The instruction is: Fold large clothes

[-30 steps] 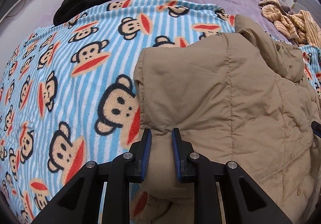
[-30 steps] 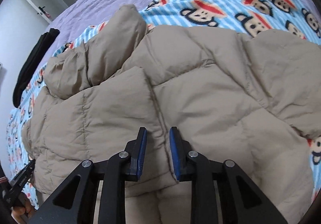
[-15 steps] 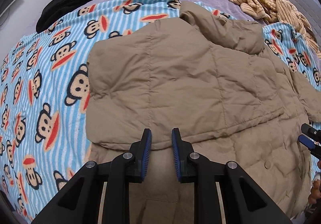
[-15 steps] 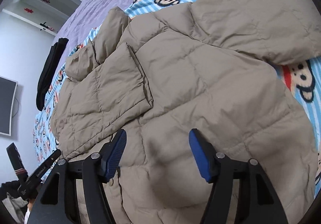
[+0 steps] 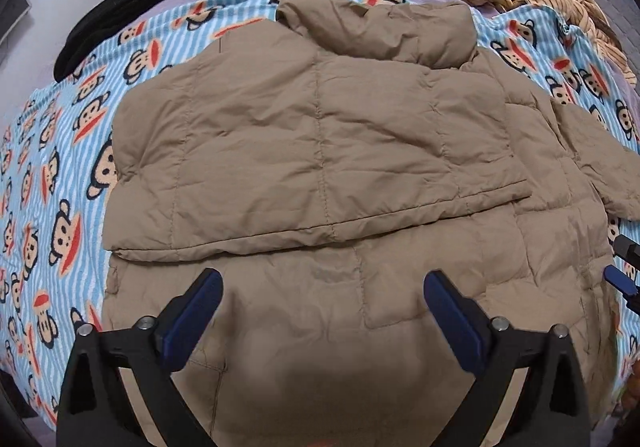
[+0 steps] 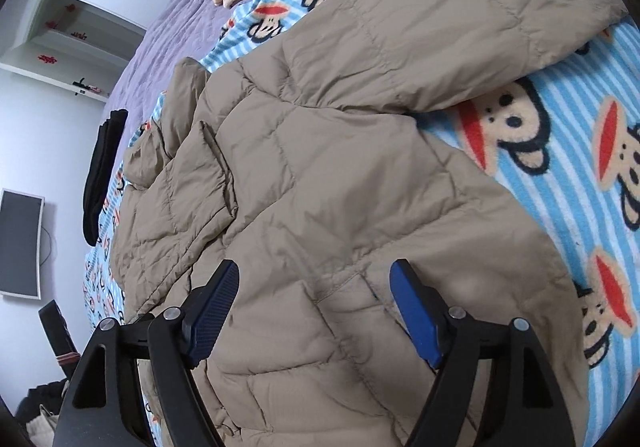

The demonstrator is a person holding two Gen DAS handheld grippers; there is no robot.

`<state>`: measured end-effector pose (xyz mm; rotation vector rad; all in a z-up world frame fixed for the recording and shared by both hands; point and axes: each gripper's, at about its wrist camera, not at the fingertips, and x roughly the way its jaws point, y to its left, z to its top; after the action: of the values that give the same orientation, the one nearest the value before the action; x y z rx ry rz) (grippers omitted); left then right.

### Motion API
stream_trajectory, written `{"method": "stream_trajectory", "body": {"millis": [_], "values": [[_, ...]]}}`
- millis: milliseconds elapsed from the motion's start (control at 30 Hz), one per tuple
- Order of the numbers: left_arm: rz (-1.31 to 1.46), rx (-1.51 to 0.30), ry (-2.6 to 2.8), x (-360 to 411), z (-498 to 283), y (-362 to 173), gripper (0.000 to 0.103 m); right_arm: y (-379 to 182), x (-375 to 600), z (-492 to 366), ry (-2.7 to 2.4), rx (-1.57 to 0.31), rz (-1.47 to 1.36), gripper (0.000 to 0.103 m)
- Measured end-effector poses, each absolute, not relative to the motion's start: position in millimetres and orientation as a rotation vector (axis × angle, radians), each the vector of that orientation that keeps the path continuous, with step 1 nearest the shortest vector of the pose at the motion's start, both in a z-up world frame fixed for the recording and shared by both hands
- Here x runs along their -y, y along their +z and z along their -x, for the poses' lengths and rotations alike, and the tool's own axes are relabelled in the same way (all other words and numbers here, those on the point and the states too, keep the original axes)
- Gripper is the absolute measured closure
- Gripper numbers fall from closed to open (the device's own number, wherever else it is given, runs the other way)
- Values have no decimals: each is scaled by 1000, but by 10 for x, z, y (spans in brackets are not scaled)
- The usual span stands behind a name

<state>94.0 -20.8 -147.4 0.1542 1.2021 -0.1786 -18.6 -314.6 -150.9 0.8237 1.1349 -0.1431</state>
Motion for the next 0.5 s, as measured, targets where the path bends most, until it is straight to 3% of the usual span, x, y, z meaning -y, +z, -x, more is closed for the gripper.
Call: {"method": "stream_trajectory", "body": {"millis": [267,300,333,367,500], "values": [[-173,-1221,-207,598,-1000,-1423,1,-1552,3529,300,-167,-1117,-864,22],[-170,-1228,-210,645,-1006,-1442,1,-1555,3582,319,-170,-1110,-876,19],[-166,-1242,-223,686,-1006,-1466,1,-1558,3639,336,-171,-1098,-889,6],[-162,-1256,-242,741,-1005,-1494,1,-1560,3688,366,-168,-1077,-903,0],[-180,-1253,-262,942,-958,-1510,1,-1596,3846,429,-175,-1034,-934,0]]}}
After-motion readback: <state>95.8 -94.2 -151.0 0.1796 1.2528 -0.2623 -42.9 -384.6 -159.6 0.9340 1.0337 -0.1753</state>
